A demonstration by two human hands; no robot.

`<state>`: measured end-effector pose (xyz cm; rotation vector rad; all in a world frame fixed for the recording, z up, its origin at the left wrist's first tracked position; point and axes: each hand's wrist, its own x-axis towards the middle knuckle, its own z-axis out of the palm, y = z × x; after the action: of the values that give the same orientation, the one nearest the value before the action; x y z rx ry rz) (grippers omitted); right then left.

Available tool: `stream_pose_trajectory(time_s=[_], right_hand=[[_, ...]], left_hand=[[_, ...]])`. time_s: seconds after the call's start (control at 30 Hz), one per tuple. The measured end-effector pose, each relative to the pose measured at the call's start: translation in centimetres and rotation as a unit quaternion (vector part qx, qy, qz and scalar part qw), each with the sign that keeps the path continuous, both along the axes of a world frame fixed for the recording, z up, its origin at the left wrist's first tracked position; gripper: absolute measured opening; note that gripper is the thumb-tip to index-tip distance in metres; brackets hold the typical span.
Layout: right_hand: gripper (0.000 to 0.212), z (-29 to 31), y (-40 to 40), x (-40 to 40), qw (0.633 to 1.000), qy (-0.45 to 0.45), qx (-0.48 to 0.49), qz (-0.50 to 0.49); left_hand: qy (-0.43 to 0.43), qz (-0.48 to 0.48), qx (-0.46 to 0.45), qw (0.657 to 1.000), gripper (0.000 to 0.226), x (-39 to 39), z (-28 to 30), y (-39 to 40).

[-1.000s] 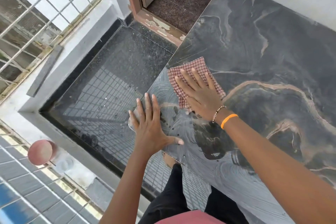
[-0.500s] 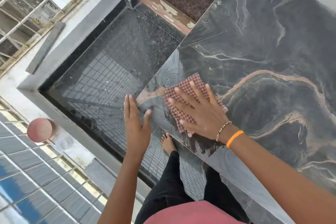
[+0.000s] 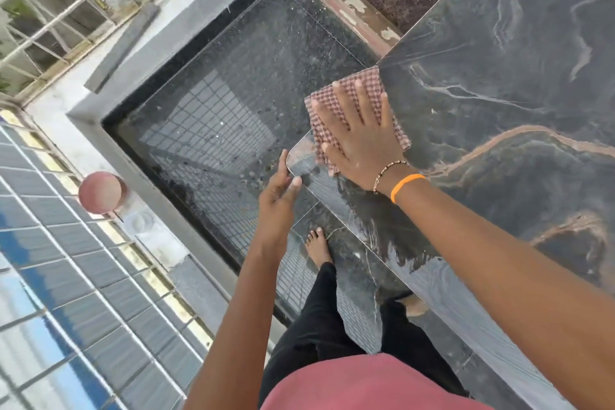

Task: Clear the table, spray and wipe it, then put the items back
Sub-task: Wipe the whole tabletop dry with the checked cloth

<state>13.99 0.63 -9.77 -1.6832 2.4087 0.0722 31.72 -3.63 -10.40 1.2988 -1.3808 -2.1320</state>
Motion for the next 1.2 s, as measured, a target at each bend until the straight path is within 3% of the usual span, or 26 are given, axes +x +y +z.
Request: stream_pose_trajectory(time_s=[0.13, 0.3, 0.57, 0.7, 0.97, 1.1, 1.2], right_hand=[[0.066, 0.0, 1.9, 6.2, 0.997, -0.005, -0.001, 0.08], [0.067, 0.3, 8.0, 5.8, 0.989, -0.002, 0.013, 0.144], [0.066, 0.4, 19.2, 6.0, 0.997, 0.015, 0.042, 0.067], [0.064, 0.4, 15.7, 8.4, 0.999, 0.0, 0.022, 0.03], [0.055, 0.1, 2.0, 7.2, 0.993, -0.03, -0.01, 0.11], [0.056, -0.5, 0.5, 5.4, 0.993, -0.016, -0.025, 0.111], [0.057, -0.4, 0.9, 3.6, 0.997, -0.021, -0.042, 0.063]], left_hand=[[0.032, 0.028, 0.061, 0.997, 0.044, 0.7, -0.4, 0.3], [0.051, 0.089, 0.116, 0.988, 0.045, 1.1, -0.6, 1.4], [0.023, 0.1, 0.135, 0.986, 0.05, 1.5, -1.1, 1.1], [0.032, 0.101, 0.152, 0.983, 0.051, 1.6, -1.1, 0.8], [0.063, 0.093, 0.183, 0.977, 0.042, 1.7, -1.3, 0.3], [0.044, 0.067, 0.136, 0.987, 0.037, 1.8, -1.0, 0.2], [0.004, 0.018, 0.072, 0.997, 0.05, 2.0, -0.5, 1.2]])
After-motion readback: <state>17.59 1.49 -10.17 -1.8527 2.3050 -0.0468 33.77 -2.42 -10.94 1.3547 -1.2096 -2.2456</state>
